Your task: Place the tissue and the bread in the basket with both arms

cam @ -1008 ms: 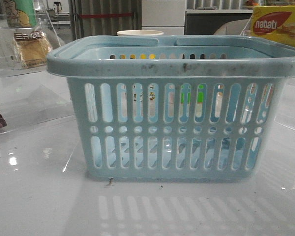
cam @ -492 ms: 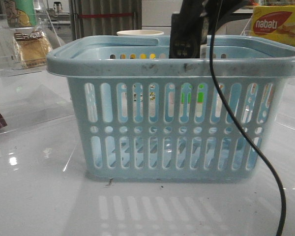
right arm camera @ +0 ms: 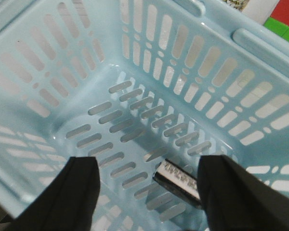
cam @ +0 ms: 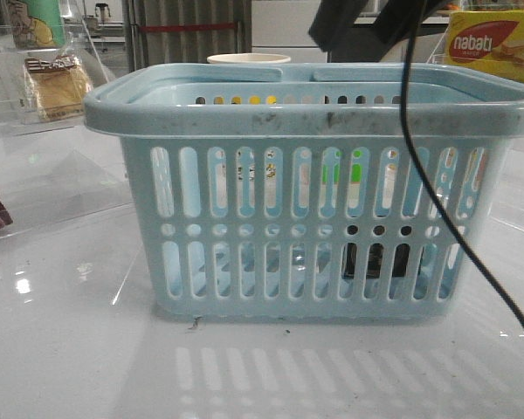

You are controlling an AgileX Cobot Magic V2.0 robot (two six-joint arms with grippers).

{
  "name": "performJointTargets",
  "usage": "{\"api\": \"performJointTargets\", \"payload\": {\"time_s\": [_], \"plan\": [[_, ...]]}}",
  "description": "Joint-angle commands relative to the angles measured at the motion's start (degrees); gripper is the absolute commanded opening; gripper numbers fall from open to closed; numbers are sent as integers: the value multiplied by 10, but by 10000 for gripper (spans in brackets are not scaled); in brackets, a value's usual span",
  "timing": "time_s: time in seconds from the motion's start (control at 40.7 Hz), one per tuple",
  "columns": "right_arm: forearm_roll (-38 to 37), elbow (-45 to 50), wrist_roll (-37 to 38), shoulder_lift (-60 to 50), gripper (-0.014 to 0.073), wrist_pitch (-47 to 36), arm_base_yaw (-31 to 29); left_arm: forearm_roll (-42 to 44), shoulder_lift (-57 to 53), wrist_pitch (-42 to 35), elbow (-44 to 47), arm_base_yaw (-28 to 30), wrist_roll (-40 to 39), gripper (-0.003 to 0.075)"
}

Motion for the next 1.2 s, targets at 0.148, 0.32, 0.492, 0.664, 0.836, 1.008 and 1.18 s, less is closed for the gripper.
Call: {"api": "performJointTargets", "payload": {"time_s": [0.148, 0.32, 0.492, 0.664, 0.836, 1.008, 1.18], "plan": [[0, 123, -8, -193, 519, -44, 2, 0, 6, -45, -16, -3, -3, 128], [-1, 198, -8, -308, 519, -40, 2, 0, 6, -45, -16, -3, -3, 128], [-10, 245, -8, -395, 519, 0, 2, 0, 6, -45, -16, -3, -3, 128], [-16, 254, -7, -450, 519, 53, 2, 0, 6, -45, -16, -3, -3, 128], [-16, 254, -7, -472, 519, 60, 2, 0, 6, -45, -16, -3, -3, 128], [-16, 254, -7, -472, 519, 60, 2, 0, 6, -45, -16, -3, -3, 128], [-16, 254, -7, -472, 519, 60, 2, -2, 6, -53, -16, -3, -3, 128]]}}
